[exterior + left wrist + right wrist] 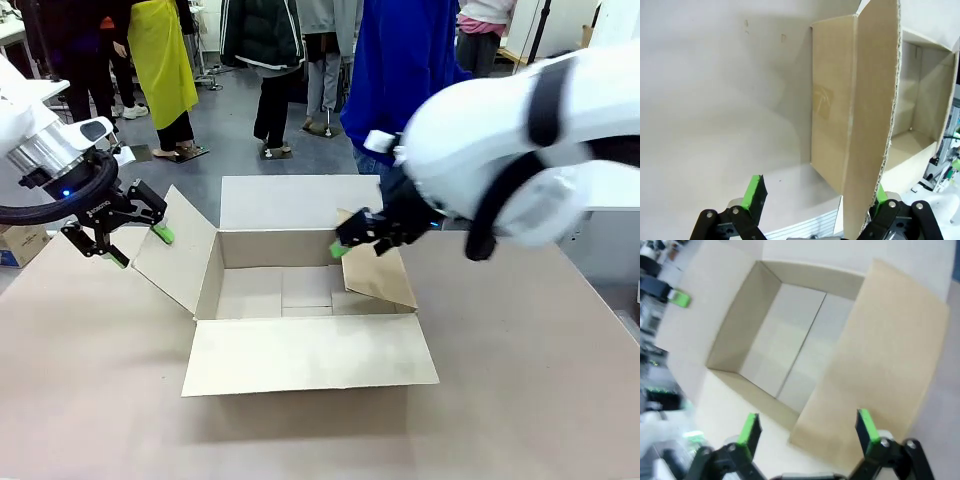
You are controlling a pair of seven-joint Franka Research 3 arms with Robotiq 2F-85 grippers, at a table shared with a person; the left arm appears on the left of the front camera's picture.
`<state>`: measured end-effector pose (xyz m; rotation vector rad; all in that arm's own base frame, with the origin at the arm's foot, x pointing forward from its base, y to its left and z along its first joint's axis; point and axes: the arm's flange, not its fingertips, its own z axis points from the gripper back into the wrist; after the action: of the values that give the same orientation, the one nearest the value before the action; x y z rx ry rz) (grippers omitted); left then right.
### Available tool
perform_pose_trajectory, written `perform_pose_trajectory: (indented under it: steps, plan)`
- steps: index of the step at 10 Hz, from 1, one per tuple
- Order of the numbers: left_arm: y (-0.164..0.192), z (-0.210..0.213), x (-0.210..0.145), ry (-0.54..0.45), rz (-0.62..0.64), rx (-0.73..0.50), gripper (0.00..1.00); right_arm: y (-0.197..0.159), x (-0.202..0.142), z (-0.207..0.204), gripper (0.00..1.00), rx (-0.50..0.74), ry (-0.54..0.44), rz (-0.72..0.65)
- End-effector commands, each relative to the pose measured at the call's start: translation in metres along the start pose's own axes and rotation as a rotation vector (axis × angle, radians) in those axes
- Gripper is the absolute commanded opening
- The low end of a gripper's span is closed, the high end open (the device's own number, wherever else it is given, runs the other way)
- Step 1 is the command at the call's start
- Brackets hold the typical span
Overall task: Pack the gift set into the box.
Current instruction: Place both hands on the side flaps of the Package Box and spread them outward.
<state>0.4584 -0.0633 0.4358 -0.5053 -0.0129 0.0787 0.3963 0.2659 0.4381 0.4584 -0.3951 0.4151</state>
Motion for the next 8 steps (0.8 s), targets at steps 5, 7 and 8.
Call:
perform_pose_trajectory:
  steps: [5,7,8]
  plan:
    - [0.000,0.002,-0.002,-0.004,0.009,0.015,1.00,0.063,0.090,-0.047,1.00,-0.601,0.180,-0.063]
    - [0.000,0.002,-0.002,-0.004,0.009,0.015,1.00,0.067,0.095,-0.060,1.00,-0.630,0.225,-0.037]
    - [0.000,0.002,-0.002,-0.004,0.009,0.015,1.00,0.065,0.096,-0.063,1.00,-0.648,0.228,-0.046]
